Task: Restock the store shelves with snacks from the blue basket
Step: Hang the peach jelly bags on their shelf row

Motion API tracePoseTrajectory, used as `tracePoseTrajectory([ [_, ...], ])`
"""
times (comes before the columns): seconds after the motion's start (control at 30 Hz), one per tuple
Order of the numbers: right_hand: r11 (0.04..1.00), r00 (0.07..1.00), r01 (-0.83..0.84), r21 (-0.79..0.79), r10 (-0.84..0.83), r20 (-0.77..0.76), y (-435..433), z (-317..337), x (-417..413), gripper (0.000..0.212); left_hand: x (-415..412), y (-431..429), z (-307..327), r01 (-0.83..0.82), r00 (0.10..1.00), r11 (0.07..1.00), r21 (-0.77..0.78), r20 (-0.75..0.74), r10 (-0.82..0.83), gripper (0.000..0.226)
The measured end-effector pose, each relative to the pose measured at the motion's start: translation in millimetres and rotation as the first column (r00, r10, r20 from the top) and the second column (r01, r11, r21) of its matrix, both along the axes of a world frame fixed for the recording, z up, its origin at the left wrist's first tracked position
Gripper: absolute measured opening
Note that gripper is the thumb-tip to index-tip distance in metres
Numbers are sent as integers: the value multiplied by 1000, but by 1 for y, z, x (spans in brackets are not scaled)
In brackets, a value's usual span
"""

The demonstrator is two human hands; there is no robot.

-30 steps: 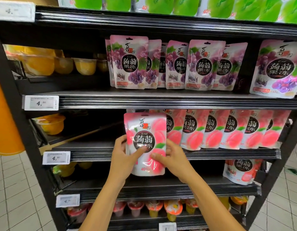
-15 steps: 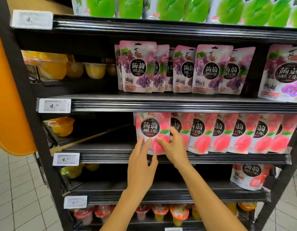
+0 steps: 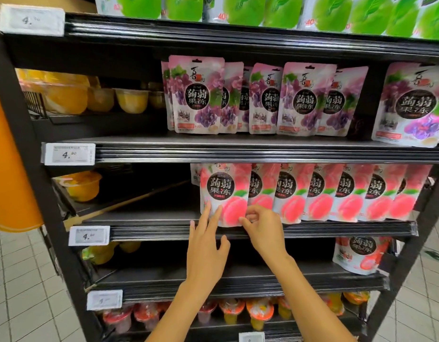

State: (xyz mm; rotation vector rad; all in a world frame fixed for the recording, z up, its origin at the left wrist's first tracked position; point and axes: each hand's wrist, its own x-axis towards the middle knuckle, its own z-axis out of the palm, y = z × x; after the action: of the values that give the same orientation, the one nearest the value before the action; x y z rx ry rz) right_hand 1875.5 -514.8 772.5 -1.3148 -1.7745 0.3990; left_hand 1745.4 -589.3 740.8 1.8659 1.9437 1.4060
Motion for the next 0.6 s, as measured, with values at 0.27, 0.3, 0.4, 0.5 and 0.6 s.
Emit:
tracePoseTrajectory([
  [0.27,999,999,43,-1,-43,33,1,-1,-11,18,-2,4,4,59,996,998,-9,66,-58,70],
  [0.3,999,998,43,0,-43,40,1,-1,-12,17,-4,5,3,58,995,998,6,76,-58,70],
  [0.4,999,998,47,5,-47,53,3,0,-16,16,-8,8,0,47,994,999,26,97,-49,68],
  [0.5,999,997,48,-2,-48,59,3,-3,-17,17,-9,8,-1,46,994,999,17,95,-47,68],
  [0.6,999,997,47,16,-48,55,1,-6,-15,22,-7,7,-2,44,996,999,-2,80,-44,70],
])
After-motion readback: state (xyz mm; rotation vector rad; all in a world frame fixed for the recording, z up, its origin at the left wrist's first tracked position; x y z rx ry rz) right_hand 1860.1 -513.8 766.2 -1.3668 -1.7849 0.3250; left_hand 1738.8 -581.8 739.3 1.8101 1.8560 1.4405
